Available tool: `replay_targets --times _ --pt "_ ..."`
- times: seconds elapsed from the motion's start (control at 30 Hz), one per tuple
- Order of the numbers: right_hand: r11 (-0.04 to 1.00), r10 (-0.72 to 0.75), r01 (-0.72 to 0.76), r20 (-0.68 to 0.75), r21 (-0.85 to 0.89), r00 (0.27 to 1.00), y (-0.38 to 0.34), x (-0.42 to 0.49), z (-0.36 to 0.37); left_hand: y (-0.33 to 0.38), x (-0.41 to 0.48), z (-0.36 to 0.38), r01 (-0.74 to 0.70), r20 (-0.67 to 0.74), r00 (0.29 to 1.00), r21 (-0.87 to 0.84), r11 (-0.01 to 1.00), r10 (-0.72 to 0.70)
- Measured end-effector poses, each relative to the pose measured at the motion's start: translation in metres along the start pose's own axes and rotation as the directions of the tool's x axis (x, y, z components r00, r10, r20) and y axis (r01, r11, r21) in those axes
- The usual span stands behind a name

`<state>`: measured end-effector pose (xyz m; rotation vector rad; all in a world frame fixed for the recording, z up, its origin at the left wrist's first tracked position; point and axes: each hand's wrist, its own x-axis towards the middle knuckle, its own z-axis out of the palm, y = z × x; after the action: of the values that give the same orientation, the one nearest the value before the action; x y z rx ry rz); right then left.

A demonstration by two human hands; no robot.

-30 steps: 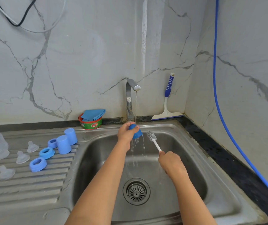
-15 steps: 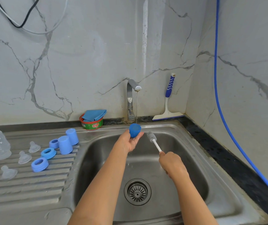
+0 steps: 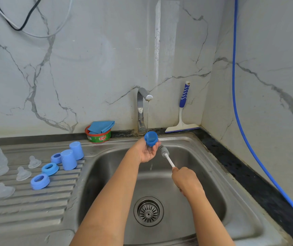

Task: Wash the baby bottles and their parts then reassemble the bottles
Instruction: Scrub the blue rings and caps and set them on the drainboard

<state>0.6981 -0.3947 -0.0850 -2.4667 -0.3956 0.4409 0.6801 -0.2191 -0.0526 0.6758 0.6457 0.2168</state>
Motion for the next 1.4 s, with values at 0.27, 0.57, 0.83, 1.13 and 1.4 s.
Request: replay_targets --times 0.27,0.57,0.83,1.13,1.4 --pt "1.000 0.000 0.000 -0.005 -0.009 1.000 0.000 -0.001 0.000 -0.008 0.004 -0.023 -0.224 -0.212 0.939 0.224 0.949 0.272" --pt "0.986 0.025 0.002 0.156 -0.169 0.987 -0.011 -0.019 0.010 -0.009 -0.032 -0.062 -0.446 0.002 0.666 0.803 0.396 0.746" --pt "0.979 -0.066 0.101 0.194 -0.179 0.979 -0.019 -0.031 0.020 -0.011 -0.064 -0.105 -0.076 -0.080 0.764 0.974 0.213 0.640" --pt "0.962 -0.199 0.226 0.171 -0.152 0.965 -0.028 -0.039 0.028 0.003 -0.116 -0.124 -0.273 -0.003 0.529 0.946 0.173 0.849" --pt "0.945 -0.214 0.253 0.190 -0.209 0.958 -0.032 -0.045 0.035 0.025 -0.157 -0.182 -0.184 -0.163 0.332 0.955 0.233 0.929"
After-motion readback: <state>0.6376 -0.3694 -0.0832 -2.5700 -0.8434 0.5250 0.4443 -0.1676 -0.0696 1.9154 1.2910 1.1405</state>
